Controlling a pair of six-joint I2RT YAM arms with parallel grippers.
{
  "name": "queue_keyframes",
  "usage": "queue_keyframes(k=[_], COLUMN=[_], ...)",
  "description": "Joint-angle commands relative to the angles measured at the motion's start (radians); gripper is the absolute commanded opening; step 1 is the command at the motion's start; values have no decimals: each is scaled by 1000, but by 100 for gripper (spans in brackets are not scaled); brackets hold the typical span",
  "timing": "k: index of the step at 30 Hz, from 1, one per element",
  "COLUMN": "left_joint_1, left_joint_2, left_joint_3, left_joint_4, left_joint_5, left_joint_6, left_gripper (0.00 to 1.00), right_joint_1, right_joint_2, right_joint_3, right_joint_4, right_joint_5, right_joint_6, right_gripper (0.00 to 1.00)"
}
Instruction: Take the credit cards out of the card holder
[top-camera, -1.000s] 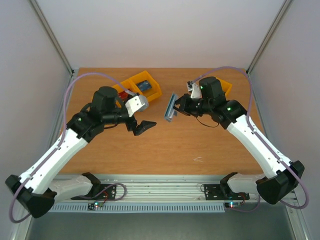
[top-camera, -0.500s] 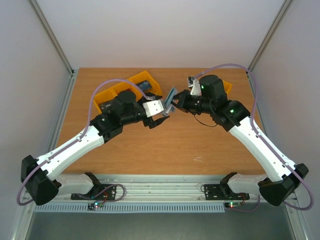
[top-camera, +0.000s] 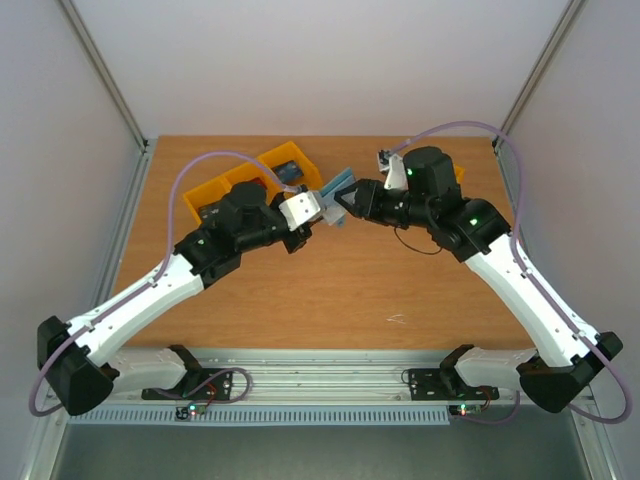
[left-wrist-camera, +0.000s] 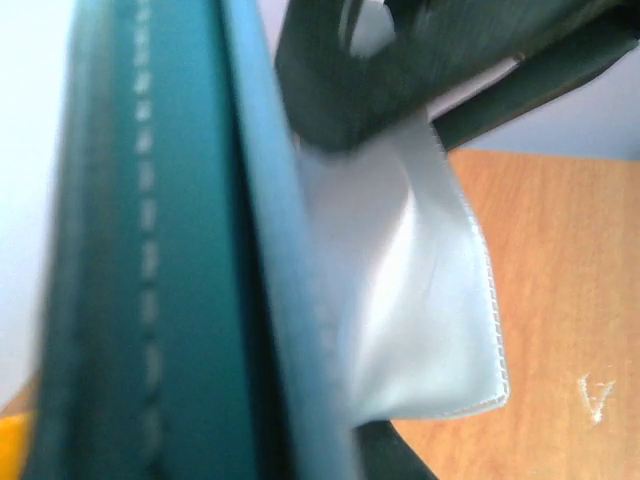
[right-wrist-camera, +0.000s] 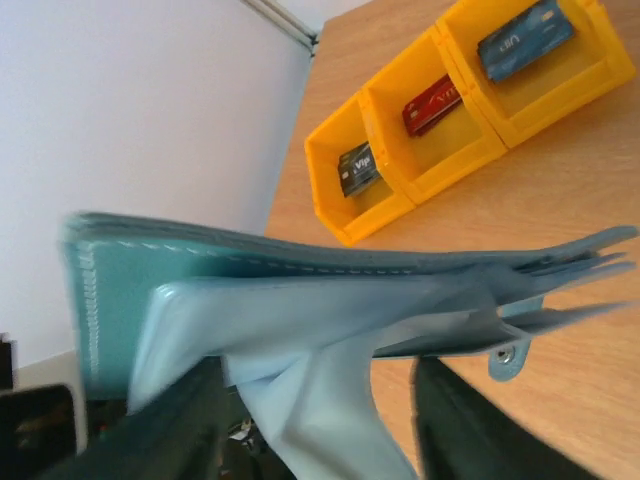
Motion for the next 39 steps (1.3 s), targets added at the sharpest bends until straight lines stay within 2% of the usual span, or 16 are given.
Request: queue_keyframes(k=[1,3,4,6,7,9,12,16,23,27,32,34,35,37,38,39], left_joint_1=[13,45,68,113,131,151,151,148,136,133,132,131,132,137,145,155], left_joint_2=[-70,-97,-109,-129,-136,-148,-159,-163,-189,-188,-186,-191,-195,-204,-209,-214], left_joint_3=[56,55,47,14,-4,-22,-17,2,20,5,12,8,6,1,-1,-1], left_joint_4=[-30,-18,6,109,174,295,366,447,461,443,426,408,389,344,321,292], left_joint_5=[111,213,277,381,420,469,570,682,811,809,800,782,756,689,657,629], left_joint_6=[-210,-336,-452,-609,-718,-827,-869,-911,-901,-886,-881,-883,-881,-876,-873,-866], left_gripper=[0,0,0,0,0,0,0,0,0,0,0,0,6,46,61,67], right_joint_1=[5,1,-2,-7,-13,-21,-34,-35,-35,-35,-35,-35,-35,-35,-35,-35], right_joint_2=[-24,-58,-92,-156,-185,-235,-285,-251,-219,-177,-152,-169,-180,-203,-209,-209], right_joint_3=[137,145,133,80,40,-15,-69,-52,-23,27,44,29,19,0,0,6], right_joint_4=[-184,-221,-221,-198,-174,-113,-32,14,83,82,72,82,82,66,40,3], right_joint_5=[80,61,31,-36,-83,-158,-220,-306,-419,-571,-651,-618,-587,-505,-464,-423], right_joint_6=[-263,-406,-467,-559,-594,-628,-632,-622,-586,-588,-582,-584,-588,-592,-597,-602], right_gripper=[62,77,82,91,95,98,98,98,98,68,6,1,1,1,1,1])
